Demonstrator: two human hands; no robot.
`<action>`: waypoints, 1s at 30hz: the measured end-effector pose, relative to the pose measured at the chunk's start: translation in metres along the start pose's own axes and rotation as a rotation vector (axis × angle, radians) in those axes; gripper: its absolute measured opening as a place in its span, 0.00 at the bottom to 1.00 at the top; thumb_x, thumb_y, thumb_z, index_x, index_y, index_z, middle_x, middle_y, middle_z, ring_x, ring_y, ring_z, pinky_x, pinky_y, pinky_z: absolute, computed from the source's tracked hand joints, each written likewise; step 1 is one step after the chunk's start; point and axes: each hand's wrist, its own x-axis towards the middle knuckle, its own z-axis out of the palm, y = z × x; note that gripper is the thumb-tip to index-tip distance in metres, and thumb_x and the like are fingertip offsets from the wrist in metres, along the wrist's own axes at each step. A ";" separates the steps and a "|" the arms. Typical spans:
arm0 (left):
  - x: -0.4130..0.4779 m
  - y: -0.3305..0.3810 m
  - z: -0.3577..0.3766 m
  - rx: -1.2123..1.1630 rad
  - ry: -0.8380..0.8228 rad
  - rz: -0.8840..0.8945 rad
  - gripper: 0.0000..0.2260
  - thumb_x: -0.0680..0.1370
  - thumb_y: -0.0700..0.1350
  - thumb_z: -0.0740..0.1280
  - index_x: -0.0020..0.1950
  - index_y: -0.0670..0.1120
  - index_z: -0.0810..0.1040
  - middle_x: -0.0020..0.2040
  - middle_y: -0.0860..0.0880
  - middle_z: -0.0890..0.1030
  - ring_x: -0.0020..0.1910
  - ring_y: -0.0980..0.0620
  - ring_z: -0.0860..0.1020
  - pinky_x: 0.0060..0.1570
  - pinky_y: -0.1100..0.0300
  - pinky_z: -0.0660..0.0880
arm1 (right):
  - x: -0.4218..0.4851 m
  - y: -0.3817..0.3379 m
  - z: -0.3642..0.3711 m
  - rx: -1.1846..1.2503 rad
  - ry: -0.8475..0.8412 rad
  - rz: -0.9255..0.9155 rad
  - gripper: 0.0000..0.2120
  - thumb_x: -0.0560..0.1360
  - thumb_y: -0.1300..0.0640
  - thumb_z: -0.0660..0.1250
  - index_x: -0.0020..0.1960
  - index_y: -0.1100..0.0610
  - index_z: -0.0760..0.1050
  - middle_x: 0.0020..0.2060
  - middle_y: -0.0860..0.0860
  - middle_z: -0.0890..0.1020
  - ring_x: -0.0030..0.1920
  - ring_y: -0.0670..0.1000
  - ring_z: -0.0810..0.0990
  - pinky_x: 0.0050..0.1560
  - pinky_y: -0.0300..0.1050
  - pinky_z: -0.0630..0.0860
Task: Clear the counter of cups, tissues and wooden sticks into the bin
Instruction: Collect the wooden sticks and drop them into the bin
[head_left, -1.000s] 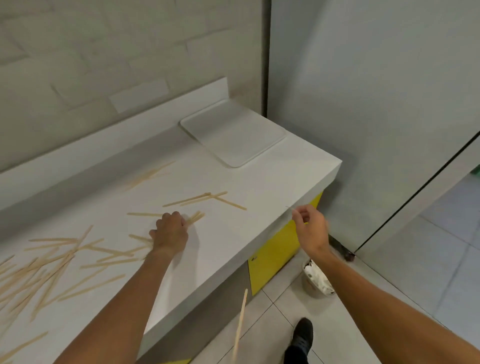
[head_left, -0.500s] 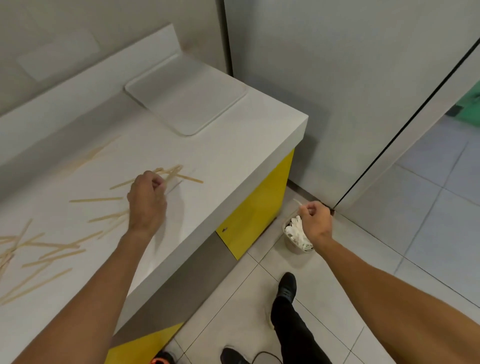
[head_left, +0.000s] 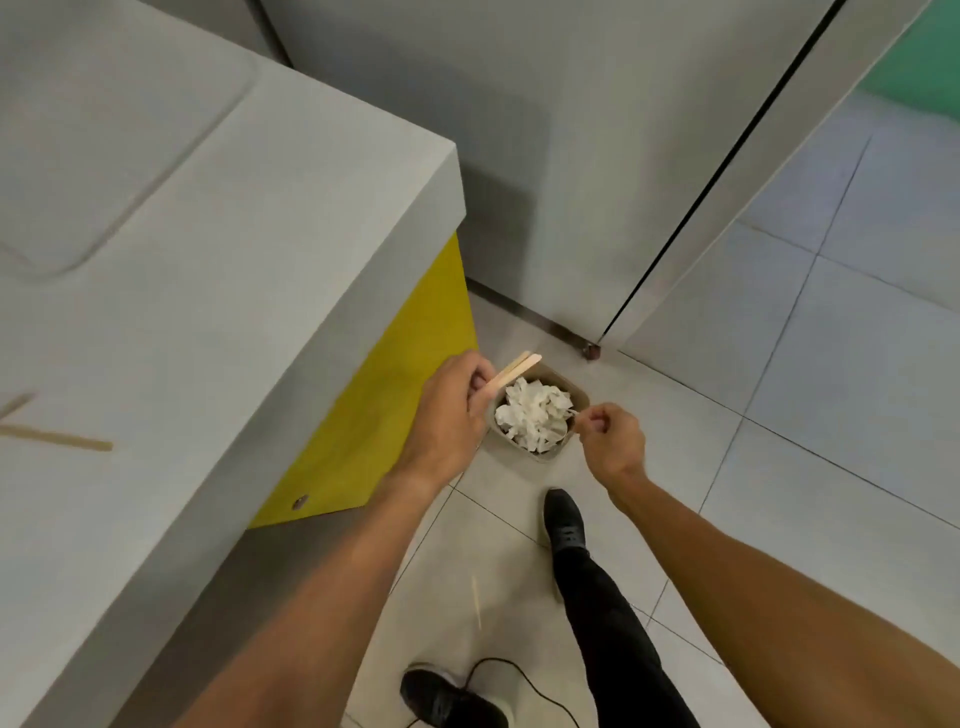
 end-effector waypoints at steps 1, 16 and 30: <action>0.012 -0.018 0.025 -0.021 -0.013 -0.087 0.05 0.77 0.35 0.66 0.44 0.45 0.74 0.40 0.48 0.76 0.38 0.55 0.71 0.35 0.63 0.71 | 0.020 0.008 0.002 -0.015 -0.006 0.017 0.06 0.78 0.64 0.62 0.47 0.59 0.78 0.40 0.53 0.83 0.40 0.47 0.78 0.43 0.41 0.77; 0.109 -0.247 0.260 -0.110 -0.171 -0.727 0.12 0.76 0.37 0.66 0.60 0.44 0.77 0.54 0.48 0.78 0.53 0.50 0.78 0.47 0.59 0.75 | 0.221 0.157 0.083 -0.226 -0.241 0.078 0.14 0.78 0.55 0.66 0.63 0.54 0.75 0.56 0.49 0.80 0.54 0.50 0.79 0.47 0.35 0.74; 0.064 -0.159 0.134 -0.179 -0.153 -0.554 0.11 0.77 0.39 0.66 0.59 0.44 0.77 0.54 0.49 0.78 0.53 0.53 0.77 0.46 0.67 0.72 | 0.128 0.052 0.065 -0.171 -0.245 -0.159 0.14 0.78 0.58 0.67 0.63 0.54 0.75 0.59 0.50 0.80 0.57 0.49 0.78 0.59 0.46 0.77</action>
